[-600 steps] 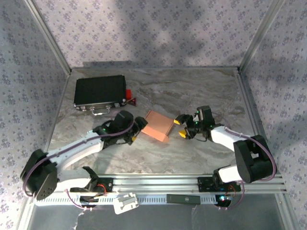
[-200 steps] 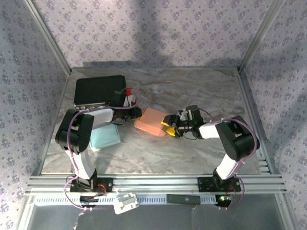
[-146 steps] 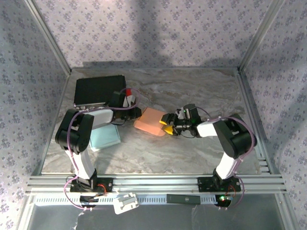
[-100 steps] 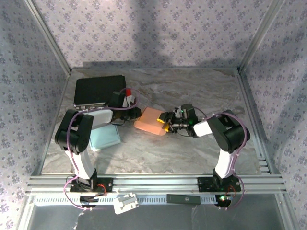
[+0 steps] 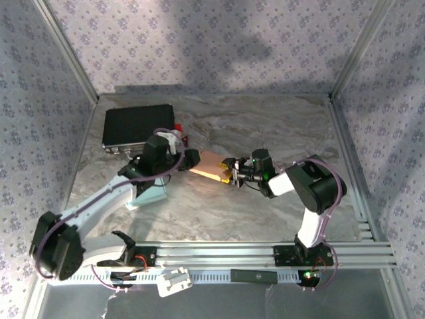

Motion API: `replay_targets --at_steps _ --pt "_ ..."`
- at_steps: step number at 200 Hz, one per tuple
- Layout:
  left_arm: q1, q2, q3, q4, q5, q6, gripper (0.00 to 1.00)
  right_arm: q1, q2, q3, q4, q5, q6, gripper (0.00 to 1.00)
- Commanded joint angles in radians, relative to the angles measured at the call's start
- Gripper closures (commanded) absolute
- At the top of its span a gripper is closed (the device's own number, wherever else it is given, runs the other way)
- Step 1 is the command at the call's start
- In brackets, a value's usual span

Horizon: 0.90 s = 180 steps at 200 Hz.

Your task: Fold the paper box

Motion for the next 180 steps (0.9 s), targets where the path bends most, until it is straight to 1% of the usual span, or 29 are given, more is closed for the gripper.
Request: replay_targets --at_steps 1,8,13,24,34,43,49,55,69,93,101,112,143,157,180 --pt "-0.179 -0.044 0.030 -0.084 -0.276 0.446 0.28 -0.025 -0.075 -0.013 -0.284 -0.044 0.090 0.66" --pt "-0.223 -0.047 0.025 -0.090 -0.322 0.568 0.28 -0.043 -0.112 0.002 -0.366 -0.065 0.053 0.65" --pt "-0.236 -0.048 0.024 -0.101 -0.333 0.639 0.28 -0.056 -0.139 0.014 -0.432 -0.080 0.021 0.65" --pt "-0.248 -0.042 0.031 -0.141 -0.302 0.775 0.27 -0.093 -0.192 0.050 -0.591 -0.120 -0.069 0.65" --pt "-0.264 -0.045 0.008 -0.128 -0.281 0.911 0.27 -0.123 -0.228 0.075 -0.707 -0.146 -0.136 0.65" --pt "-0.292 -0.053 -0.027 -0.062 -0.309 1.010 0.27 -0.150 -0.253 0.086 -0.783 -0.164 -0.180 0.66" --pt "-0.299 -0.056 -0.051 -0.004 -0.340 1.048 0.26 -0.166 -0.263 0.086 -0.817 -0.173 -0.201 0.66" --pt "-0.300 -0.052 -0.063 0.037 -0.343 1.084 0.24 -0.181 -0.269 0.085 -0.835 -0.182 -0.218 0.67" --pt "-0.313 -0.012 -0.092 0.147 -0.393 1.170 0.21 -0.200 -0.266 0.084 -0.866 -0.205 -0.244 0.68" --pt "-0.325 0.124 -0.063 0.168 -0.369 1.235 0.21 -0.207 -0.262 0.071 -0.856 -0.219 -0.243 0.69" --pt "-0.333 0.163 -0.068 0.205 -0.376 1.249 0.21 -0.212 -0.262 0.071 -0.856 -0.223 -0.246 0.69" --pt "-0.334 0.204 -0.072 0.238 -0.353 1.258 0.21 -0.217 -0.260 0.075 -0.857 -0.228 -0.246 0.69" --pt "-0.331 0.316 -0.039 0.337 -0.385 1.277 0.20 -0.226 -0.254 0.093 -0.881 -0.240 -0.265 0.70" --pt "-0.323 0.347 -0.007 0.328 -0.357 1.278 0.20 -0.230 -0.252 0.092 -0.880 -0.245 -0.265 0.70" --pt "-0.323 0.411 0.028 0.338 -0.346 1.287 0.21 -0.241 -0.247 0.090 -0.868 -0.253 -0.264 0.70"
